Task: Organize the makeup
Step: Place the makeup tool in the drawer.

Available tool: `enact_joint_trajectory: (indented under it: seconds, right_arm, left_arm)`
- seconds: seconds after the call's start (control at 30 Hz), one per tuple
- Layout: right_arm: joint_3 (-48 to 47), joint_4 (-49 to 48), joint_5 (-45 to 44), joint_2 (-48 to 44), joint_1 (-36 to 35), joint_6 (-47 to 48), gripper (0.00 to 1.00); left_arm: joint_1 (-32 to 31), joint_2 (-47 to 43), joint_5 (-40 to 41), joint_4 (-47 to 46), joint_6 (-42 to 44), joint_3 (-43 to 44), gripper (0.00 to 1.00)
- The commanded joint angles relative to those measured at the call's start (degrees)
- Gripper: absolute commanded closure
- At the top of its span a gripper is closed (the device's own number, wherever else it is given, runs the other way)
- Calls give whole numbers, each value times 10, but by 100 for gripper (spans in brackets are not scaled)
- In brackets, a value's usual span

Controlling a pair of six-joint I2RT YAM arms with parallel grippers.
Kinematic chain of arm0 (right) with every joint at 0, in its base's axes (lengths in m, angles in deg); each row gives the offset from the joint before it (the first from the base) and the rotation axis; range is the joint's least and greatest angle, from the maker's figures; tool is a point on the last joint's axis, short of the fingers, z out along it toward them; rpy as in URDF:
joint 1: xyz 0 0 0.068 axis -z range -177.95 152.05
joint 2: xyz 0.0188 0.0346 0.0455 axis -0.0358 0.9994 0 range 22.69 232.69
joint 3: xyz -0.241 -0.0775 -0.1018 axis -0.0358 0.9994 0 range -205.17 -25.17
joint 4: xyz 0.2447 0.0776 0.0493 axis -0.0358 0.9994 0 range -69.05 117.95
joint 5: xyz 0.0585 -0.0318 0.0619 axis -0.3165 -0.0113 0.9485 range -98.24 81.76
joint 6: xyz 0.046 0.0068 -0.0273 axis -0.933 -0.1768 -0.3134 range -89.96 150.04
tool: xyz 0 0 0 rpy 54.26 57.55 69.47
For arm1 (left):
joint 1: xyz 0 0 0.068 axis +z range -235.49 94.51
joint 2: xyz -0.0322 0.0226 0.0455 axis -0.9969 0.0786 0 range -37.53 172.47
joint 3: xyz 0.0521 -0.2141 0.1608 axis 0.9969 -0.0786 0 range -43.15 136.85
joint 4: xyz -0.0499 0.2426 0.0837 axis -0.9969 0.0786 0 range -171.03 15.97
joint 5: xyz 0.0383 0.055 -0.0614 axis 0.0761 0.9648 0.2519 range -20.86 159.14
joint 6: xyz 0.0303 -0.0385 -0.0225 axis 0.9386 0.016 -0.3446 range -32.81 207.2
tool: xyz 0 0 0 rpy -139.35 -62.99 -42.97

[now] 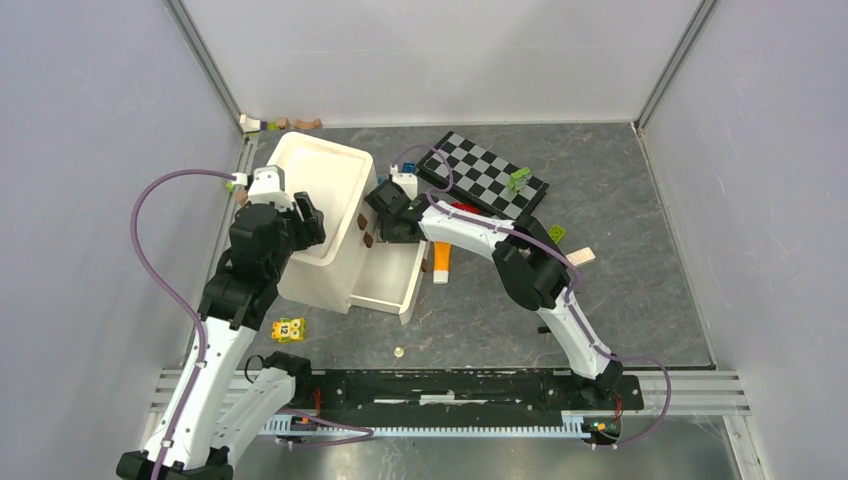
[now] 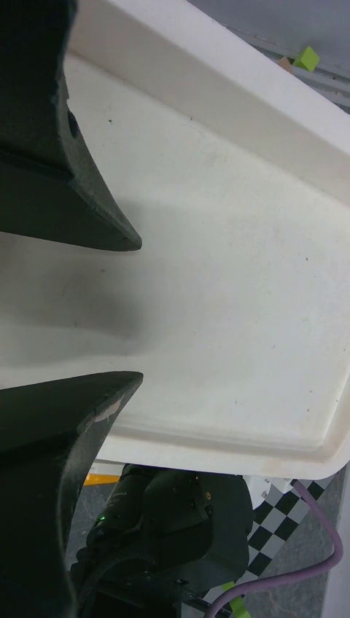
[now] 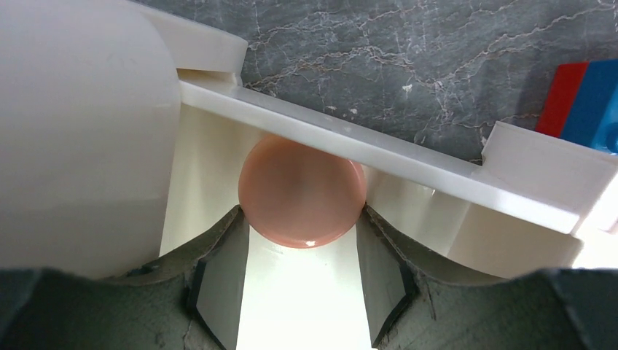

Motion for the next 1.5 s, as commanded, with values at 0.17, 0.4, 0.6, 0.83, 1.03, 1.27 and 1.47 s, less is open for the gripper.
enact_joint_trajectory:
  seconds: [0.17,0.4,0.6,0.83,1.03,1.27,1.47]
  right_arm:
    - [12,-17,-1,-10,2,-10,46]
    - [2,-28,-5,-36,3,-3,30]
    - [8,-30,-12,-65,5,6,23]
    - [57,-47,-27,-138,6,22,22]
    - [145,-78,-28,-237,5,53,2]
    - [234,-41,-8,-348,3,103,2]
    - [329,-47,76,-449,-11,82,2]
  left_arm:
    - [5,-2,-5,15,-15,-6,32]
    - [5,-2,-4,15,-15,-7,32]
    - [6,-2,-2,15,-15,-7,31]
    - [6,2,-2,16,-13,-8,32]
    - [6,5,-3,16,-13,-8,32]
    - [6,12,-17,14,-13,-9,34]
    - [6,15,-27,14,-12,-10,34]
